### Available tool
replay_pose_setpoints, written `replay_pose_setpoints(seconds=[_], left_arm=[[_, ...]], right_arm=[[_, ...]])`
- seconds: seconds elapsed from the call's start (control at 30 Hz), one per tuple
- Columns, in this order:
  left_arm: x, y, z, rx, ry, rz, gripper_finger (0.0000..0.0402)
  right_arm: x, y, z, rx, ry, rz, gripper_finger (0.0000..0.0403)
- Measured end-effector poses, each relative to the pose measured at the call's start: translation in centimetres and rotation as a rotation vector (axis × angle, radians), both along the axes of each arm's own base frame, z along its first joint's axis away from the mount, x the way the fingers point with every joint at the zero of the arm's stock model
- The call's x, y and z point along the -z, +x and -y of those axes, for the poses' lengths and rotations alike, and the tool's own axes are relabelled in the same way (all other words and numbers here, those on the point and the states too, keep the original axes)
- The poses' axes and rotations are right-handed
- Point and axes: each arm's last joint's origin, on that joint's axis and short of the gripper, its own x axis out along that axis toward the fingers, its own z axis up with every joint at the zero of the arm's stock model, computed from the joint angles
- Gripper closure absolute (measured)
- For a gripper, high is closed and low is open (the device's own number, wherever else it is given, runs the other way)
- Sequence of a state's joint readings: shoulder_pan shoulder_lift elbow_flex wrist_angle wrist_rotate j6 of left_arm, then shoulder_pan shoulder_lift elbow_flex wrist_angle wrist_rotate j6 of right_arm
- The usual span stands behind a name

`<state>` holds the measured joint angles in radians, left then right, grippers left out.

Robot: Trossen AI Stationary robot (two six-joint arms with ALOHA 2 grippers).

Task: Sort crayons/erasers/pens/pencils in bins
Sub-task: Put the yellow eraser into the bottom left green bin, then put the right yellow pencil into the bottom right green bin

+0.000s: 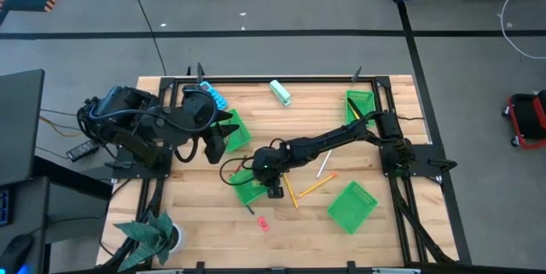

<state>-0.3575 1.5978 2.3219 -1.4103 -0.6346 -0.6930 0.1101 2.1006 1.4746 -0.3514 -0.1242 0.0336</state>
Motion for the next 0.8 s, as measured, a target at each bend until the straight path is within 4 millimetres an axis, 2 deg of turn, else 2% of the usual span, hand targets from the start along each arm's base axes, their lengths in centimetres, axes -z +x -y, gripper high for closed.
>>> replay_pose_setpoints(seconds=[0.2,0.27,0.47,0.63,0.8], left_arm=[[0.0,0.0,0.0,0.000,0.000,-0.001,0.0230],[0.0,0.0,0.0,0.000,0.000,-0.001,0.0230],[0.0,0.0,0.0,0.007,0.011,-0.007,0.0230],[0.0,0.0,0.0,0.022,0.036,-0.018,0.0230],[0.0,0.0,0.0,0.025,0.041,-0.020,0.0230]], right_arm=[[-0.3,-0.1,0.0,0.006,0.004,-0.001,0.0237],[-1.1,-0.4,0.0,0.010,0.007,-0.001,0.0236],[-5.9,-2.1,0.4,0.044,0.012,0.049,0.0237],[-10.1,-4.7,0.8,0.170,0.043,0.032,0.0237],[-11.7,-7.6,1.1,0.427,0.082,-0.110,0.0237]])
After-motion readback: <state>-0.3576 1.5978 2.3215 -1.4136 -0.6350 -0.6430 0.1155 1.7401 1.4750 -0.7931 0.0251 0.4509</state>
